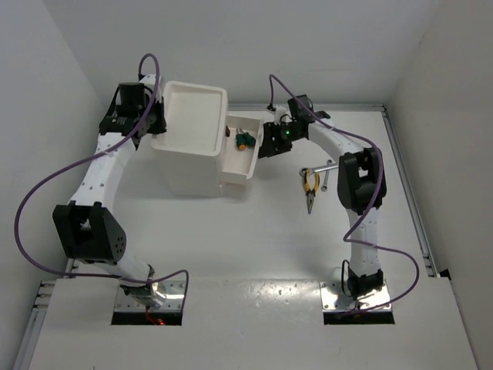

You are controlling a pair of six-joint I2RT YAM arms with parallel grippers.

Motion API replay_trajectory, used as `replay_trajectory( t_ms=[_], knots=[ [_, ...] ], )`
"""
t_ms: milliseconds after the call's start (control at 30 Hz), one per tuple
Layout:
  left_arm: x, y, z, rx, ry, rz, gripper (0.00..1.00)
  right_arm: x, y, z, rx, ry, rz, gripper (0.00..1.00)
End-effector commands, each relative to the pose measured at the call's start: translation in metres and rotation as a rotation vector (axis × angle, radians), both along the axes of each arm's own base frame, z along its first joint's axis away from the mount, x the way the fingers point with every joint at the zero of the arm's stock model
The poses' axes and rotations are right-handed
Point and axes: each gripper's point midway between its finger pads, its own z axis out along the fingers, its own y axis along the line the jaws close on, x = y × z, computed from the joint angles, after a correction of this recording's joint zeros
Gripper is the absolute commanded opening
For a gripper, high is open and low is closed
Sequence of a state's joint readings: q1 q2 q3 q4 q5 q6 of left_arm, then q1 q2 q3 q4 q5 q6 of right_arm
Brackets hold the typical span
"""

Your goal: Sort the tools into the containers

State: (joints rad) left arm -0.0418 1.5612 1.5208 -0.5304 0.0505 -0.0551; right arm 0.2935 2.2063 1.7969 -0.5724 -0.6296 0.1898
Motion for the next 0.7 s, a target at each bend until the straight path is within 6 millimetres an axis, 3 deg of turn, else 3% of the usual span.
replay_trajectory(
  t_ms=[0, 100, 200, 333, 367, 400, 467, 667],
  knots=[
    [-0.024, -0.036, 0.002, -0.057, 0.031, -0.183, 0.00, 0.018, 0.056, 0.037, 0.116, -0.145, 0.064, 0.51],
    [-0.027, -0.036, 0.002, -0.057, 0.031, -0.183, 0.00, 0.038, 0.041, 0.020, 0.005, -0.169, -0.038, 0.51],
    [-0.030, -0.036, 0.003, -0.057, 0.030, -0.183, 0.00, 0.055, 0.022, 0.024, -0.047, -0.208, -0.112, 0.51],
    [-0.032, -0.036, 0.002, -0.057, 0.030, -0.183, 0.00, 0.061, -0.004, 0.036, -0.100, -0.258, -0.192, 0.50],
    [-0.032, -0.036, 0.002, -0.057, 0.030, -0.183, 0.00, 0.064, -0.016, 0.029, -0.127, -0.269, -0.244, 0.50],
    [-0.032, -0.036, 0.002, -0.057, 0.030, -0.183, 0.00, 0.064, -0.019, 0.042, -0.124, -0.305, -0.259, 0.50],
    [-0.032, -0.036, 0.002, -0.057, 0.030, -0.183, 0.00, 0.068, -0.032, 0.040, -0.148, -0.333, -0.315, 0.50],
    [-0.028, -0.038, 0.004, -0.061, 0.021, -0.191, 0.00, 0.080, -0.042, 0.045, -0.183, -0.367, -0.389, 0.50]
  ],
)
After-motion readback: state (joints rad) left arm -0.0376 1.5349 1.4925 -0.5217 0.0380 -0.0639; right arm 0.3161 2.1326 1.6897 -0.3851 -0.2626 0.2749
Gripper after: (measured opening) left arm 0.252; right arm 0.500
